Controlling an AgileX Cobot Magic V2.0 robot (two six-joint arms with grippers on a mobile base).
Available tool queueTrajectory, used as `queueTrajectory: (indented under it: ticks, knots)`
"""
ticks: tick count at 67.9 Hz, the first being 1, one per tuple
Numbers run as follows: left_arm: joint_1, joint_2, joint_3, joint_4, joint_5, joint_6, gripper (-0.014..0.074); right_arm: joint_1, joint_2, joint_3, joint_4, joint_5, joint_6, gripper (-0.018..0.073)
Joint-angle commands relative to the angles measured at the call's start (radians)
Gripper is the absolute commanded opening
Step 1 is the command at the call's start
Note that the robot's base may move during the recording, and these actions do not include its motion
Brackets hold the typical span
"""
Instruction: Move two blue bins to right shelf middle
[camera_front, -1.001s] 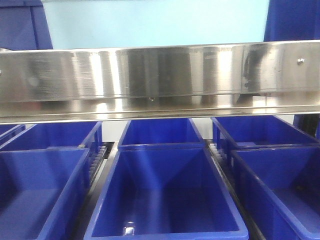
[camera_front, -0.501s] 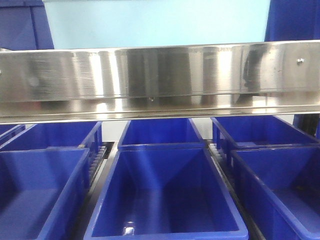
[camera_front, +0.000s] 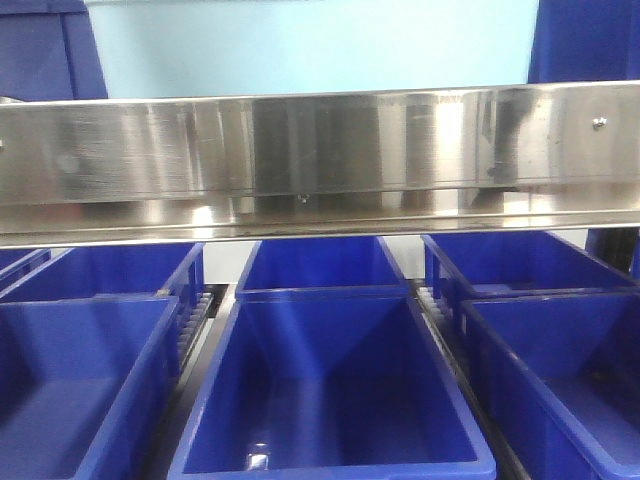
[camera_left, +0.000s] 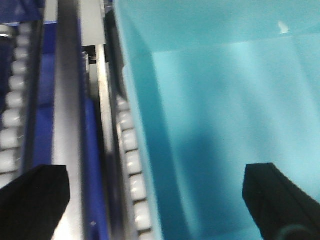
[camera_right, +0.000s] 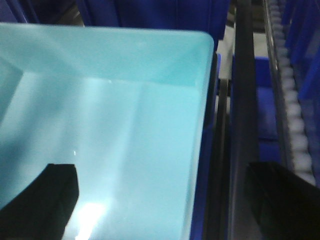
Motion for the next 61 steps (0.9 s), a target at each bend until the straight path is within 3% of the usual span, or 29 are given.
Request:
queueTrajectory:
  ticks: [1, 8, 20, 27, 39, 54, 61]
  knots:
    - [-0.002, -0.018, 0.005, 0.038, 0.062, 0.000, 0.0608, -0.001, -0.013, 0.000, -0.008, 0.074, -0.005, 0.0569]
    - [0.007, -0.018, 0.054, 0.001, 0.054, 0.000, 0.0608, -0.001, -0.013, 0.043, -0.008, 0.086, -0.005, 0.0569]
    - [0.007, -0.018, 0.165, -0.070, -0.084, -0.031, 0.0605, -0.001, -0.013, 0.169, -0.023, -0.020, 0.011, 0.0569]
    - [0.007, -0.016, 0.230, -0.070, -0.147, -0.061, 0.0573, -0.001, -0.004, 0.219, -0.023, -0.112, 0.013, 0.0569]
    - [0.007, 0.000, 0.300, -0.093, -0.235, -0.078, 0.0501, -0.001, 0.040, 0.225, -0.023, -0.128, 0.020, 0.0569]
    - [0.007, 0.047, 0.301, -0.091, -0.263, -0.078, 0.0439, -0.001, 0.106, 0.225, -0.023, -0.123, 0.020, 0.0568]
    - [0.007, 0.054, 0.303, -0.091, -0.261, -0.078, 0.0367, -0.001, 0.126, 0.225, -0.021, -0.119, 0.020, 0.0502]
